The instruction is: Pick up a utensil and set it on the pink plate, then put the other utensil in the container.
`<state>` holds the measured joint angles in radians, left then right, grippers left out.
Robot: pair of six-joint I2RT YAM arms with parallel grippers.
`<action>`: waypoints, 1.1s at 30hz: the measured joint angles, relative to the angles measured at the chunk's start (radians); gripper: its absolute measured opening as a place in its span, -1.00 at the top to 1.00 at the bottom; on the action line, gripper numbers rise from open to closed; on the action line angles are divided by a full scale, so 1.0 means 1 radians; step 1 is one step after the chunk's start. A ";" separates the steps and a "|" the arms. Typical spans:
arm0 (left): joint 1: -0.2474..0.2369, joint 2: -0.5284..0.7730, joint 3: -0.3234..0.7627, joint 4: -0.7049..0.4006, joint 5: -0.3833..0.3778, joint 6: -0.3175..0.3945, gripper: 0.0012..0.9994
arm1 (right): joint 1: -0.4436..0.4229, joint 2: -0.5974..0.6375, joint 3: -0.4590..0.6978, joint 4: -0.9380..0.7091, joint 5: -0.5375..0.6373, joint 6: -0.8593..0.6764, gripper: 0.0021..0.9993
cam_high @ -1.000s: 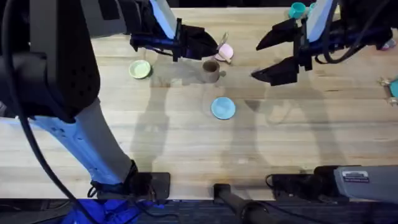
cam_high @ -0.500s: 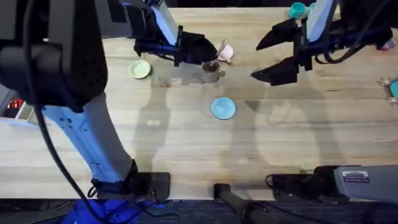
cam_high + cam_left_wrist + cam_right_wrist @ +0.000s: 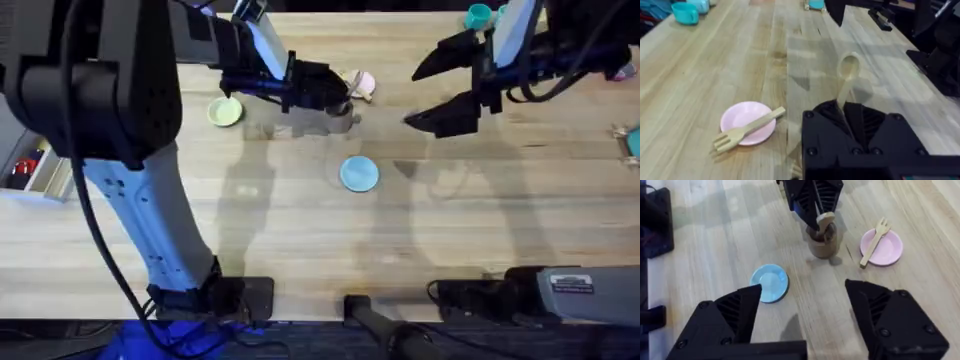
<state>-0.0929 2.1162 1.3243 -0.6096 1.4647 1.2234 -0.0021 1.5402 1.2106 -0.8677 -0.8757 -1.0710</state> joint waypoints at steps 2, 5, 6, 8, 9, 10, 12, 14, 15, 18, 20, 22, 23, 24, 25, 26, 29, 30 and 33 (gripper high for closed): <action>0.000 0.009 0.000 -0.005 -0.005 0.000 0.92 | 0.000 0.000 0.000 0.000 0.000 0.000 -1.00; 0.000 0.012 0.000 -0.006 -0.014 0.000 0.92 | 0.000 0.000 0.000 0.000 0.000 0.000 -0.99; 0.000 0.012 0.000 -0.006 -0.015 0.000 0.92 | 0.000 0.000 0.000 0.000 0.000 0.000 -0.99; 0.000 0.012 0.000 -0.015 -0.025 0.000 0.92 | 0.000 0.000 0.000 0.000 0.000 0.000 -0.99; 0.000 0.012 0.000 -0.023 -0.030 0.000 0.92 | 0.000 0.000 0.000 0.000 0.000 0.000 -0.99; 0.000 0.012 0.000 -0.029 -0.035 0.001 0.92 | 0.000 0.000 0.000 0.000 0.000 0.000 -0.99; 0.000 0.012 0.000 -0.037 -0.047 0.001 0.92 | 0.000 0.000 0.000 0.000 0.000 0.000 -0.99; 0.000 0.012 0.000 -0.039 -0.056 0.001 0.92 | 0.000 0.000 0.000 0.000 0.000 0.000 -0.99; 0.000 0.012 0.000 -0.041 -0.060 0.001 0.92 | 0.000 0.000 0.000 0.000 0.000 0.000 -0.99; 0.000 0.012 0.000 -0.046 -0.074 0.001 0.92 | 0.000 0.000 0.000 0.000 0.000 0.000 -1.00; 0.000 0.012 0.000 -0.046 -0.076 0.001 0.92 | 0.000 0.000 0.000 0.000 0.000 0.000 -1.00; 0.000 0.012 0.000 -0.047 -0.081 0.001 0.92 | 0.000 0.000 0.000 0.000 0.000 0.000 -0.99; 0.000 0.012 0.000 -0.049 -0.084 0.001 0.92 | 0.000 0.000 0.000 0.000 0.000 0.000 -0.99; 0.000 0.012 0.000 -0.049 -0.087 0.001 0.92 | 0.000 0.000 0.000 0.000 0.000 0.000 -0.99; 0.000 0.012 0.000 -0.049 -0.091 0.001 0.92 | 0.000 0.000 0.000 0.000 0.000 0.000 -0.99; 0.000 0.012 0.000 -0.049 -0.094 0.001 0.92 | 0.000 0.000 0.000 0.000 0.000 0.000 -0.99; 0.000 0.012 0.000 -0.049 -0.102 0.001 0.92 | 0.000 0.000 0.000 0.000 0.000 0.000 -0.99; 0.000 0.012 0.000 -0.049 -0.105 0.001 0.92 | 0.000 0.000 0.000 0.000 0.000 0.000 -1.00; 0.000 0.012 0.000 -0.049 -0.115 0.001 0.92 | 0.000 0.000 0.000 0.000 0.000 0.000 -0.99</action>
<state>-0.0929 2.1281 1.3243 -0.6586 1.3499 1.2240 -0.0021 1.5402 1.2106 -0.8677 -0.8757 -1.0710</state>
